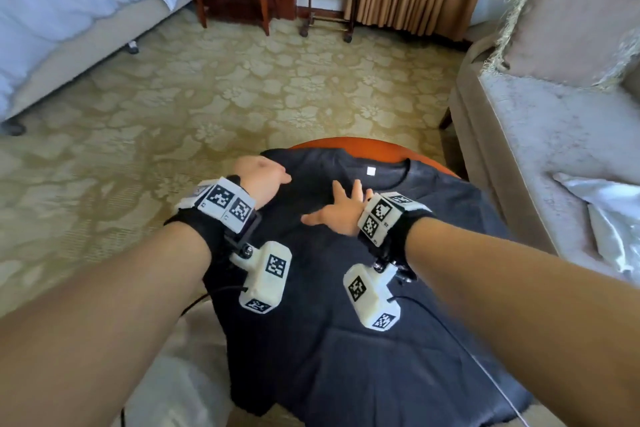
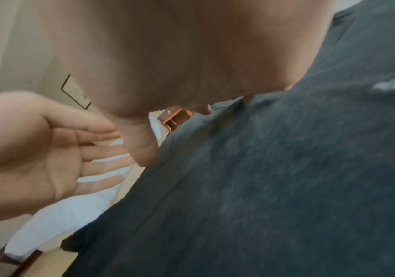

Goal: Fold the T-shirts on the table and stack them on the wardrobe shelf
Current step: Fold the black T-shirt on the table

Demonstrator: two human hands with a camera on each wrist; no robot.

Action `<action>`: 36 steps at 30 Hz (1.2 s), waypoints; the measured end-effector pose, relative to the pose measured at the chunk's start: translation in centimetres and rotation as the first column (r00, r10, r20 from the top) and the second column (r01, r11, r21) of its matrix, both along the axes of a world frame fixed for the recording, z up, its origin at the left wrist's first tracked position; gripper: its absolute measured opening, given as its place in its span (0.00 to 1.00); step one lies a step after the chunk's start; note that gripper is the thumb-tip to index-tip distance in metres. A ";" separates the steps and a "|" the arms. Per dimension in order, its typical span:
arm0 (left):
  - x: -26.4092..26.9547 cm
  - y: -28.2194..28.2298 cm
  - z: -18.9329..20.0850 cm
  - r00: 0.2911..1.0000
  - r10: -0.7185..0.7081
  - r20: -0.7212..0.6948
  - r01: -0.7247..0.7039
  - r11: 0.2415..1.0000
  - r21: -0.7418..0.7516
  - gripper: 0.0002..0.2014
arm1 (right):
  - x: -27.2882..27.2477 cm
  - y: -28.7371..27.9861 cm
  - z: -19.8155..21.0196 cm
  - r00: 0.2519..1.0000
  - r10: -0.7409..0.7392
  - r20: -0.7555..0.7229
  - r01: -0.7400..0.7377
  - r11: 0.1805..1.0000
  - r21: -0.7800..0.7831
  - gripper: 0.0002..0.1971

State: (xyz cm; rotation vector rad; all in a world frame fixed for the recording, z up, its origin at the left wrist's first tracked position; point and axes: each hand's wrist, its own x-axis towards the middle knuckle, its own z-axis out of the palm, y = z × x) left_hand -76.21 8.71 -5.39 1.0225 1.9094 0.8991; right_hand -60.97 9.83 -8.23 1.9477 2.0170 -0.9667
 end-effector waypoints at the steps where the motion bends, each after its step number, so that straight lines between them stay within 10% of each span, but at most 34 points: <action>1: -2.0 -0.1 -0.5 0.995 0.094 -0.035 -0.096 0.995 -0.036 0.13 | -1.1 -0.4 -0.4 1.000 0.016 0.000 -0.016 1.000 -0.026 0.55; 8: -9.3 -4.5 -5.5 0.986 0.096 0.135 -0.037 0.924 -0.381 0.15 | -3.0 -2.4 -3.3 0.970 0.132 0.202 -0.133 0.991 -0.006 0.66; 15: -13.2 -3.9 -6.5 0.951 0.290 0.108 -0.276 0.952 -0.129 0.18 | -3.1 -2.1 -3.5 0.949 0.160 0.271 -0.162 0.987 -0.015 0.67; 19: -13.3 -3.9 -5.7 0.837 0.506 0.210 -0.527 0.848 0.060 0.05 | -3.3 -2.4 -3.1 0.945 0.159 0.284 -0.161 0.987 -0.017 0.66; 24: -10.1 -8.0 -5.2 0.783 0.337 0.523 -0.175 0.926 -0.334 0.23 | -3.5 -2.8 -3.0 0.937 0.157 0.312 -0.168 0.986 0.009 0.64; 29: -9.6 -12.6 -7.2 0.789 0.055 0.612 0.228 0.898 -0.375 0.30 | -3.9 -3.3 -2.9 0.928 0.139 0.345 -0.186 0.977 0.108 0.64; 36: -10.8 -14.3 -6.0 0.936 -0.308 0.169 0.350 0.775 -0.527 0.34 | -4.8 -4.7 -1.9 0.913 0.140 0.384 -0.197 0.974 0.113 0.52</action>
